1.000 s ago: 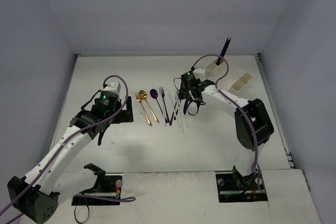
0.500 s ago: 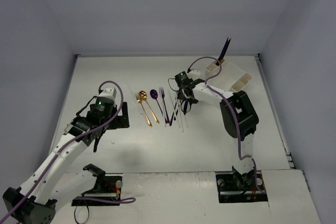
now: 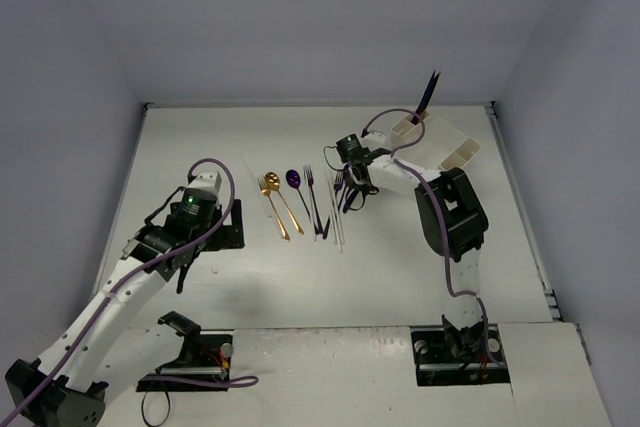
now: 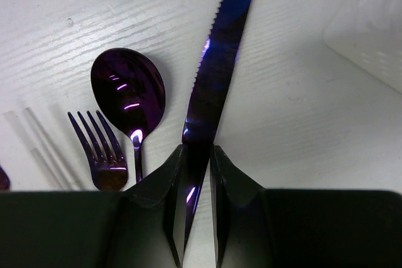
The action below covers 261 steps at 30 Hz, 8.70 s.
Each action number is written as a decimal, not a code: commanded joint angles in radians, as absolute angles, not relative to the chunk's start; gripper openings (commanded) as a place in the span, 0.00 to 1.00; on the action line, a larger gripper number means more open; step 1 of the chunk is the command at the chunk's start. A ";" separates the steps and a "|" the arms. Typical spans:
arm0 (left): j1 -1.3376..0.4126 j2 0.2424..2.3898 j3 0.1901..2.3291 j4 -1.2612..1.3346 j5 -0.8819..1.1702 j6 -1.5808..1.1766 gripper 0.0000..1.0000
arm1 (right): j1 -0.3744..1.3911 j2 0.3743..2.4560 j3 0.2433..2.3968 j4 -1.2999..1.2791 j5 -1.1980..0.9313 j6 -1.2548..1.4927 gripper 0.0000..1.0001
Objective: Sort the eating utensils into containers
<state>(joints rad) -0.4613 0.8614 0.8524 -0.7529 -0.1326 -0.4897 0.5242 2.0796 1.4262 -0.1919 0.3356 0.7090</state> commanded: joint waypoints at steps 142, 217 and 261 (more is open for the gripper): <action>-0.446 0.876 0.817 -0.706 -0.172 -0.451 0.95 | 0.273 2.044 1.545 1.043 0.784 -0.199 0.00; -0.442 0.913 0.818 -0.663 -0.083 -0.433 0.95 | 0.585 1.700 1.240 -0.149 0.312 0.708 0.68; -0.442 0.874 0.816 -0.663 -0.077 -0.426 0.95 | 0.589 2.009 1.424 -0.150 0.451 0.677 0.00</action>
